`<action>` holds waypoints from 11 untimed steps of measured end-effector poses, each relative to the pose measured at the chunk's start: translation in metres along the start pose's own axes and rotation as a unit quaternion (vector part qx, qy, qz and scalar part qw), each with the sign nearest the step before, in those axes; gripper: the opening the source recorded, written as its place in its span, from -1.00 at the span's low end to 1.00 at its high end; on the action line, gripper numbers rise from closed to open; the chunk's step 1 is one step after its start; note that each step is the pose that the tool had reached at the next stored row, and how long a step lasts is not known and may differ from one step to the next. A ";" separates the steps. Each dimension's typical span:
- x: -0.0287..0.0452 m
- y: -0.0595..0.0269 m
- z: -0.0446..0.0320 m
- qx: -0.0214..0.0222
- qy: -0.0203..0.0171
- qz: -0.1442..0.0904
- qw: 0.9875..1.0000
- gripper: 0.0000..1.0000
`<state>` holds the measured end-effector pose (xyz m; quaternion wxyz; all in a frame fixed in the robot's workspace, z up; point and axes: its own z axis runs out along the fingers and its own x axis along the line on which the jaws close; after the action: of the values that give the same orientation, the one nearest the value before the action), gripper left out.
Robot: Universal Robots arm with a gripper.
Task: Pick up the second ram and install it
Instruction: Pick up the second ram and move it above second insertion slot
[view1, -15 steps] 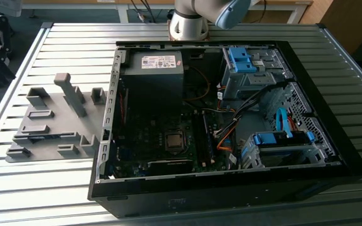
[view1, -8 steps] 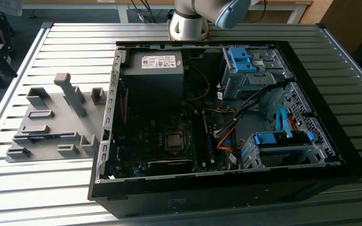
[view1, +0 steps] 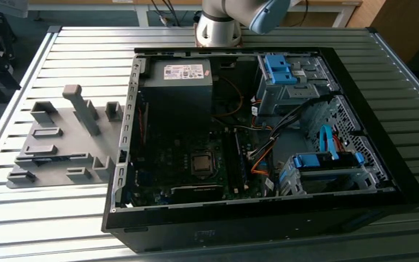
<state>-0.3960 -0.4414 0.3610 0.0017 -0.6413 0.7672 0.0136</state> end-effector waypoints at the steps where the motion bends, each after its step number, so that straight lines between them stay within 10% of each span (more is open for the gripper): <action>1: 0.0002 0.0000 0.0005 0.000 0.000 -0.002 1.000 -0.25; 11: 0.0018 -0.0004 0.0058 0.000 0.001 -0.005 1.000 -0.25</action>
<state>-0.3960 -0.4431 0.3552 0.0007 -0.6451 0.7640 0.0127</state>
